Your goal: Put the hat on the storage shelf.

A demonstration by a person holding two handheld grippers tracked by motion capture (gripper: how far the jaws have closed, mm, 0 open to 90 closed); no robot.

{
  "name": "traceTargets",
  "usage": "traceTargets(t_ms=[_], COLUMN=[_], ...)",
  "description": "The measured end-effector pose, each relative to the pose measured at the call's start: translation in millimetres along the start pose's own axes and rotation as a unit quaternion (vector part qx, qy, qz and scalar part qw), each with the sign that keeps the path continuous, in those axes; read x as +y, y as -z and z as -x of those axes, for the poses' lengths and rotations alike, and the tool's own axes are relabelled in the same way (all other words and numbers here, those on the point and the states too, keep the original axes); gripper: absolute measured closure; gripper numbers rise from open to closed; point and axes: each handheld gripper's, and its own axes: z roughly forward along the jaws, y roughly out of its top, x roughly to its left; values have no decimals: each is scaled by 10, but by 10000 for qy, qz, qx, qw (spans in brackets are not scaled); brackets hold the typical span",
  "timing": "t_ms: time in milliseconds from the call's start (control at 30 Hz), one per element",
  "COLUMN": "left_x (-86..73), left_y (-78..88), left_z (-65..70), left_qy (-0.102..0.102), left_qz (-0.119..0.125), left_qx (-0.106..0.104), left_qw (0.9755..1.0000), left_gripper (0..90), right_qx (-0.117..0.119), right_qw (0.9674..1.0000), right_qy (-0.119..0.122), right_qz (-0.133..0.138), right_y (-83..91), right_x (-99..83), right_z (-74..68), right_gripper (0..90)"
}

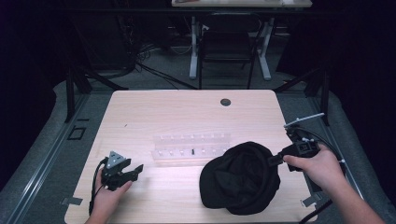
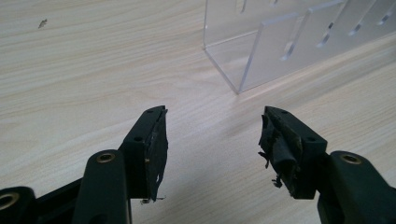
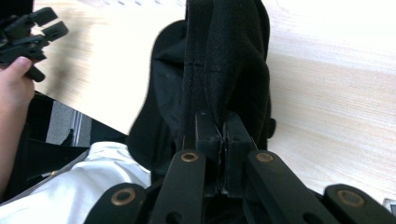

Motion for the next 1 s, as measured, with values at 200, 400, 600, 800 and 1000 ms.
traceTargets(t_ms=[200,400,600,800,1000], left_x=[0,-1,-3,-3,-3], left_y=[2,-1,-2,-1,-5], left_z=[1,1,4,3,1], left_qy=[1,3,21,27,17], left_qz=[-2,-1,-2,-1,-11], left_qx=[1,4,7,16,21], left_qw=[10000,10000,10000,10000,10000], left_gripper=[416,416,415,416,416], right_qx=[-33,108,293,400,697], right_qw=[9998,9997,9992,9987,9970], right_qy=[174,180,174,166,-8], right_qz=[-28,104,215,286,338], right_y=[133,227,311,421,492], right_x=[32,63,79,95,125], right_z=[-126,-174,-214,-251,-239], right_gripper=[880,881,881,881,881])
